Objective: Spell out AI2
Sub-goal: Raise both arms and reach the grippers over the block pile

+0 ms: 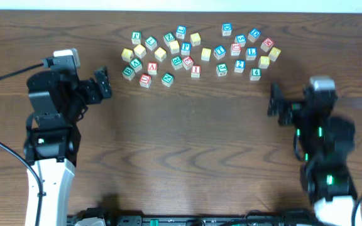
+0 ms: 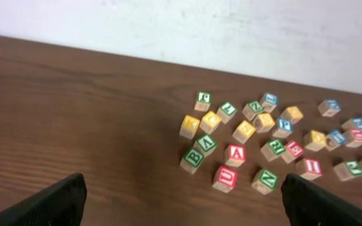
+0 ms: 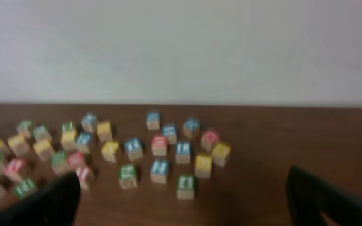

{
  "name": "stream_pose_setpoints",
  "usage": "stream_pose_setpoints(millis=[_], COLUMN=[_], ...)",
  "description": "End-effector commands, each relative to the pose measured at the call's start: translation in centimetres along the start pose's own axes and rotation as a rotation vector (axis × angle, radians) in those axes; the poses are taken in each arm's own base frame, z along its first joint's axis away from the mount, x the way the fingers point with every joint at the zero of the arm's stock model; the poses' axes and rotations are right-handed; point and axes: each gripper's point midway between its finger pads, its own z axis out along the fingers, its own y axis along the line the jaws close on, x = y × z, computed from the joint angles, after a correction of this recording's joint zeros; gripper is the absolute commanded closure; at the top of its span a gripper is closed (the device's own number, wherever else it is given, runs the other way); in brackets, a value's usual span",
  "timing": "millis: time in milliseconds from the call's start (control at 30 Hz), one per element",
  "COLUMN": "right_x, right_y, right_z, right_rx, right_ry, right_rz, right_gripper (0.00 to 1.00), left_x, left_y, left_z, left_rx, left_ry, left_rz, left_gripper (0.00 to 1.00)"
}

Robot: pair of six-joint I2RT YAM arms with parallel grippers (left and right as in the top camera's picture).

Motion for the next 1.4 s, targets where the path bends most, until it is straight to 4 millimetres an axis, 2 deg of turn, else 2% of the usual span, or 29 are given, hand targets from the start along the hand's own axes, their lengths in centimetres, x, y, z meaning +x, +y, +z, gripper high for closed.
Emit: stream_pose_setpoints(millis=[0,100,300,400,500,600,700,833,933,1033,1133,1200,1267,1367], right_x=[-2.9,-4.4,-6.6,-7.3,-7.0,-5.6,-3.4,-1.0,-0.1,0.3,0.4,0.6,0.8,1.1], right_y=[-0.1,-0.1,1.0,1.7,2.1,2.1,2.2,2.0,2.2,2.5,2.6,2.5,2.6,2.6], right_z=[2.7,5.1,7.9,9.1,10.2,11.4,12.1,12.9,12.7,12.5,12.4,12.3,12.1,11.8], right_rx=[0.002,0.007,-0.058,-0.108,-0.146,-0.150,-0.164,-0.157,-0.160,-0.165,-0.166,-0.165,-0.165,-0.165], right_ry=[0.072,0.171,0.277,0.320,0.385,0.465,0.546,0.617,0.653,0.669,0.677,0.684,0.697,0.715], right_rz=[-0.004,0.000,-0.025,-0.030,-0.024,-0.015,0.001,0.010,0.012,0.010,0.011,0.012,0.014,0.016], right_gripper=[0.01,0.01,0.01,0.01,0.01,0.01,0.01,0.01,0.01,0.01,0.01,0.01,0.01,0.01], left_x=[-3.8,-5.2,-7.0,-7.4,-7.0,-5.9,-4.2,-1.9,-0.5,-0.4,0.3,1.2,2.5,4.4], left_y=[-0.7,-1.1,-2.8,-4.3,-6.0,-7.2,-8.1,-8.4,-8.6,-8.6,-7.4,-6.9,-7.1,-8.0], left_z=[-0.9,-0.4,2.2,4.1,6.2,8.4,10.2,12.1,12.4,13.6,15.3,16.3,17.3,18.6], left_rx=[0.016,0.017,0.042,0.064,0.093,0.107,0.125,0.137,0.148,0.141,0.029,-0.037,-0.072,-0.074], left_ry=[-0.033,0.013,0.125,0.194,0.273,0.343,0.393,0.458,0.508,0.493,0.493,0.503,0.522,0.551], left_rz=[-0.006,-0.010,-0.003,0.023,0.075,0.115,0.134,0.121,0.090,0.095,0.017,-0.021,-0.031,-0.007], left_gripper=[0.02,0.02,0.02,0.02,0.02,0.02,0.02,0.02,0.02,0.02,0.07,0.18,0.29,0.32])
